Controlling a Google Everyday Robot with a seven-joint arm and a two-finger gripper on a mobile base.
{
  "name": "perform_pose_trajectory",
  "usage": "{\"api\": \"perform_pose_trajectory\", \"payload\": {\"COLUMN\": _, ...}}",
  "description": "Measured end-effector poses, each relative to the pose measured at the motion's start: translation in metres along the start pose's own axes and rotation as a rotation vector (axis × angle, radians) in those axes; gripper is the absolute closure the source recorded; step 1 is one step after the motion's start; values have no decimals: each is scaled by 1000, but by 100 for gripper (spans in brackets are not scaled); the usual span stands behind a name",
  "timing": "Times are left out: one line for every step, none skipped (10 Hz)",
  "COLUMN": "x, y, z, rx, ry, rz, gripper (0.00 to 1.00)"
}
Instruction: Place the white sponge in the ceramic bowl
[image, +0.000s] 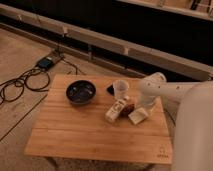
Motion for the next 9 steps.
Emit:
{"api": "perform_pose_trajectory", "payload": {"x": 0, "y": -1, "z": 2, "rx": -2, "ry": 3, "rz": 5, "gripper": 35}}
{"api": "perform_pose_trajectory", "payload": {"x": 0, "y": -1, "z": 6, "rx": -6, "ry": 9, "rz": 12, "gripper": 35}}
{"api": "perform_pose_trajectory", "payload": {"x": 1, "y": -1, "z": 10, "rx": -10, "ry": 16, "rz": 11, "gripper": 35}}
{"api": "perform_pose_trajectory", "payload": {"x": 1, "y": 1, "z": 13, "rx": -14, "ry": 18, "rz": 10, "gripper": 35}}
{"api": "perform_pose_trajectory", "payload": {"x": 0, "y": 1, "z": 15, "rx": -17, "ry": 20, "rz": 9, "gripper": 35}}
{"api": "perform_pose_trajectory", "payload": {"x": -1, "y": 3, "z": 18, "rx": -22, "ry": 23, "rz": 8, "gripper": 35}}
{"api": "perform_pose_trajectory", "payload": {"x": -1, "y": 5, "z": 20, "rx": -25, "ry": 25, "rz": 7, "gripper": 35}}
{"api": "perform_pose_trajectory", "payload": {"x": -1, "y": 6, "z": 23, "rx": -27, "ry": 29, "rz": 6, "gripper": 35}}
{"api": "perform_pose_trajectory", "payload": {"x": -1, "y": 7, "z": 26, "rx": -28, "ry": 34, "rz": 4, "gripper": 35}}
